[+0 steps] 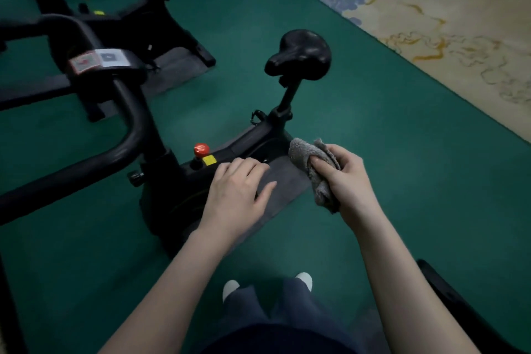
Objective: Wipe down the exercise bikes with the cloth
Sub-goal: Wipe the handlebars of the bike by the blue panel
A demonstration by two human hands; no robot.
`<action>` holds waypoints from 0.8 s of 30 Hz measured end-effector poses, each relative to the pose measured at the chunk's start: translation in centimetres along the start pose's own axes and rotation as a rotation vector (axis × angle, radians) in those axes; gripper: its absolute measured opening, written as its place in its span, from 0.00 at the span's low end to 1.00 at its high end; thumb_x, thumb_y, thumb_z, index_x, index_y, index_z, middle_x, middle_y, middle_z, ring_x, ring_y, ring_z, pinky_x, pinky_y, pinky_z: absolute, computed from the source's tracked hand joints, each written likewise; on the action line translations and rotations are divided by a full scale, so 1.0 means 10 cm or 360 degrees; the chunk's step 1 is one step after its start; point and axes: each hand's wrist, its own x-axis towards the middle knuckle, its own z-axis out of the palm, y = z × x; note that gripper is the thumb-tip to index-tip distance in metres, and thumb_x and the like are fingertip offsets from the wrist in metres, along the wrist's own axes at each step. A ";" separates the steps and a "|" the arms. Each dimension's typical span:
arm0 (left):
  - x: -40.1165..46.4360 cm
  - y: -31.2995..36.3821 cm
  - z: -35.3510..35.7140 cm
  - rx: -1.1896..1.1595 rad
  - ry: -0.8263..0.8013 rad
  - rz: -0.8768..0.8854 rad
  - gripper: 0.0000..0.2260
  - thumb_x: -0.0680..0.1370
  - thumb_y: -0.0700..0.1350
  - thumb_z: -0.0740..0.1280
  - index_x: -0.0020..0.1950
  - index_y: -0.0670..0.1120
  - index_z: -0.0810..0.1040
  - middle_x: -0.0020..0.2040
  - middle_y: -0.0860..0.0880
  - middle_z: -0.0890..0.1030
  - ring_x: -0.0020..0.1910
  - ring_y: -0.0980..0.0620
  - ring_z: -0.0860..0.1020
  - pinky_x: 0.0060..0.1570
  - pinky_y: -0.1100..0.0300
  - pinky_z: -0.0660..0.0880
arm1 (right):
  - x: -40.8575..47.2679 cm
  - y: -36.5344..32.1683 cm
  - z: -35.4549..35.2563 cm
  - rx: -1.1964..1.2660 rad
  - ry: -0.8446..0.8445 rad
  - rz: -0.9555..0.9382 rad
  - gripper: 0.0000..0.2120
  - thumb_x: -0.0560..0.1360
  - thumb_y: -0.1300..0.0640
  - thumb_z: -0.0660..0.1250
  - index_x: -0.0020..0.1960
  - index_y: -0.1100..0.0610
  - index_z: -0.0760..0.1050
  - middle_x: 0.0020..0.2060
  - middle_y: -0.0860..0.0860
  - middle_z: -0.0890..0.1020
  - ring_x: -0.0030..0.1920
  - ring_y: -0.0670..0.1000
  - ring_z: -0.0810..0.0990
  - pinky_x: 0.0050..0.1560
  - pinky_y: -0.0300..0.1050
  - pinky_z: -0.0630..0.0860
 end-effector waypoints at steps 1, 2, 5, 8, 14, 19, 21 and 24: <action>0.09 0.12 0.06 -0.0013 -0.0026 0.0029 0.14 0.77 0.53 0.62 0.54 0.46 0.80 0.50 0.52 0.80 0.50 0.50 0.77 0.51 0.56 0.68 | 0.00 0.02 -0.16 0.0013 0.0044 0.0012 0.09 0.76 0.66 0.66 0.46 0.52 0.79 0.39 0.47 0.82 0.37 0.41 0.78 0.39 0.33 0.73; 0.17 0.25 0.12 -0.0027 -0.0061 0.0055 0.15 0.77 0.53 0.61 0.54 0.46 0.79 0.50 0.52 0.80 0.50 0.50 0.77 0.51 0.55 0.69 | 0.00 0.05 -0.33 0.0024 0.0087 0.0024 0.10 0.76 0.66 0.66 0.46 0.52 0.79 0.37 0.47 0.82 0.36 0.42 0.77 0.36 0.33 0.73; 0.36 0.62 0.33 -0.0044 -0.0163 0.0134 0.15 0.77 0.54 0.60 0.55 0.46 0.79 0.51 0.52 0.80 0.50 0.50 0.77 0.51 0.54 0.70 | -0.02 0.15 -0.81 0.0079 0.0225 0.0091 0.11 0.76 0.66 0.65 0.44 0.51 0.79 0.36 0.50 0.80 0.34 0.46 0.75 0.28 0.35 0.72; 0.54 1.01 0.52 -0.0067 -0.0225 0.0240 0.16 0.77 0.55 0.59 0.54 0.47 0.79 0.51 0.53 0.80 0.51 0.50 0.78 0.52 0.57 0.67 | -0.07 0.29 -1.29 0.0116 0.0371 0.0151 0.11 0.76 0.67 0.65 0.44 0.51 0.79 0.38 0.49 0.81 0.37 0.47 0.76 0.31 0.34 0.73; 0.83 1.72 0.85 -0.0019 -0.0430 0.0477 0.22 0.77 0.59 0.54 0.59 0.47 0.78 0.57 0.53 0.80 0.57 0.51 0.77 0.56 0.57 0.64 | -0.26 0.56 -2.06 0.0227 0.0636 0.0273 0.10 0.76 0.67 0.65 0.47 0.53 0.78 0.40 0.50 0.81 0.38 0.49 0.76 0.29 0.35 0.73; 1.01 2.33 1.12 -0.0029 -0.0548 0.0700 0.26 0.76 0.61 0.53 0.63 0.46 0.76 0.61 0.51 0.79 0.60 0.50 0.76 0.60 0.53 0.69 | -0.51 0.73 -2.64 0.0348 0.0904 0.0341 0.09 0.76 0.66 0.65 0.52 0.55 0.78 0.37 0.49 0.81 0.36 0.51 0.73 0.29 0.43 0.70; 1.06 2.48 1.17 -0.0035 -0.0564 0.0774 0.26 0.76 0.61 0.52 0.64 0.47 0.75 0.62 0.51 0.78 0.61 0.50 0.75 0.61 0.53 0.67 | -0.57 0.76 -2.76 0.0410 0.0990 0.0346 0.09 0.76 0.67 0.65 0.48 0.54 0.78 0.37 0.49 0.81 0.35 0.50 0.75 0.30 0.42 0.72; 1.17 2.81 1.30 -0.0036 -0.0597 0.0945 0.26 0.77 0.61 0.52 0.63 0.47 0.76 0.60 0.52 0.79 0.59 0.50 0.76 0.59 0.56 0.64 | -0.71 0.86 -3.02 0.0502 0.1195 0.0330 0.11 0.75 0.69 0.65 0.48 0.54 0.78 0.41 0.49 0.82 0.40 0.47 0.79 0.38 0.34 0.76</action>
